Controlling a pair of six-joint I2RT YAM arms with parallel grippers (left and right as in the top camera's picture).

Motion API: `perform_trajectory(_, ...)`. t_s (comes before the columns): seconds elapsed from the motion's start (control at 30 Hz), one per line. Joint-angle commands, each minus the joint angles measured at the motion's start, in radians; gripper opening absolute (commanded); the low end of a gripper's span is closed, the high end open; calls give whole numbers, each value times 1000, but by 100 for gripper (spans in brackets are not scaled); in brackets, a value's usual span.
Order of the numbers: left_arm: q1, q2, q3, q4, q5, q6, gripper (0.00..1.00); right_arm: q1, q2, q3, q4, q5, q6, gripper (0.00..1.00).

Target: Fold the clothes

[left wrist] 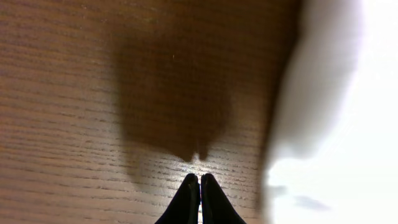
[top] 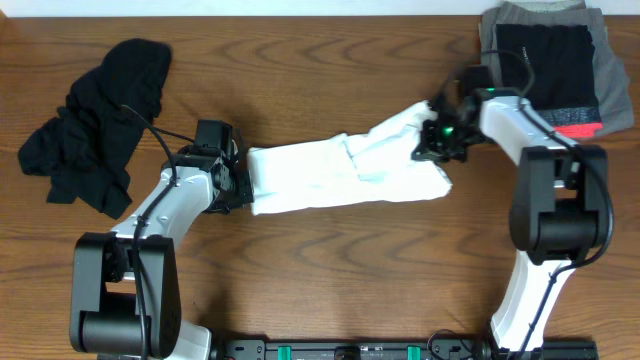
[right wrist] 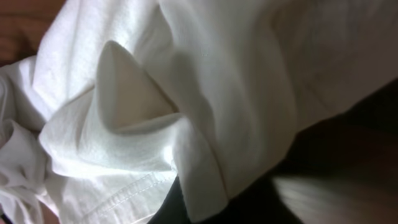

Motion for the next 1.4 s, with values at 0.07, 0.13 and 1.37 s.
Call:
perform_trajectory(0.07,5,8,-14,21,55,13,6,-29,-2,82,-64,18,-96,1)
perform_trajectory(0.13,5,8,-14,31,66,13,6,-21,-6,116,-92,18,-102,1)
perform_trajectory(1.37,0,10,-16,79,96,13,6,515,-52,608,-333,203,-70,1)
